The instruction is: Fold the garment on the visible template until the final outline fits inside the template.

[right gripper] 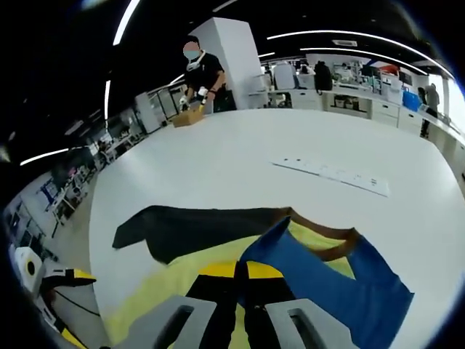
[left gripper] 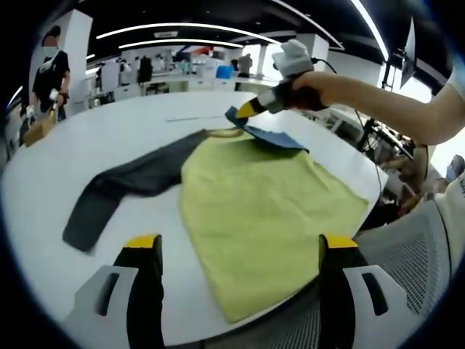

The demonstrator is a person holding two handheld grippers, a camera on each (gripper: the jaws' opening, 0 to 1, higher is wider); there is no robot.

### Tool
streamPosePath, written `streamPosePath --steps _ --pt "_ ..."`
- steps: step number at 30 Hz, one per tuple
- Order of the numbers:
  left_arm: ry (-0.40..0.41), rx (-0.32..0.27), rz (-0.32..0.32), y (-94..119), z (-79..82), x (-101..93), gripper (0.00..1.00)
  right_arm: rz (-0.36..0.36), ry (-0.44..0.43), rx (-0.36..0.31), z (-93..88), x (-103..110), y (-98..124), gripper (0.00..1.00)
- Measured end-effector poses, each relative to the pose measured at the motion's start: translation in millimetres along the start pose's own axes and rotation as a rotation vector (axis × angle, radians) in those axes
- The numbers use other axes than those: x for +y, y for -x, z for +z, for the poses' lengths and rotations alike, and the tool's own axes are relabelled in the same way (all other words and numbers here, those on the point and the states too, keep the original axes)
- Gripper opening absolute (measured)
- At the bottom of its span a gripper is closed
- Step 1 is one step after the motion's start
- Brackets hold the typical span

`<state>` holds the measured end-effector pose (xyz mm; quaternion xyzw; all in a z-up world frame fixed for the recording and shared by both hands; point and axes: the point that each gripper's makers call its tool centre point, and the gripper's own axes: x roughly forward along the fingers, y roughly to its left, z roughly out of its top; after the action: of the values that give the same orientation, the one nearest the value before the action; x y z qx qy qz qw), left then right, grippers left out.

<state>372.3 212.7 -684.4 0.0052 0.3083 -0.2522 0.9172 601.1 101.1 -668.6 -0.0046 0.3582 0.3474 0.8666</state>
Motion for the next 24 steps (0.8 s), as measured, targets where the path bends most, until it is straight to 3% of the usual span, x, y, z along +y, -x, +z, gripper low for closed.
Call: streamPosePath --steps 24 --pt "0.017 0.002 0.027 5 -4.2 10.0 0.84 0.139 0.054 0.02 1.5 54 -26 0.0"
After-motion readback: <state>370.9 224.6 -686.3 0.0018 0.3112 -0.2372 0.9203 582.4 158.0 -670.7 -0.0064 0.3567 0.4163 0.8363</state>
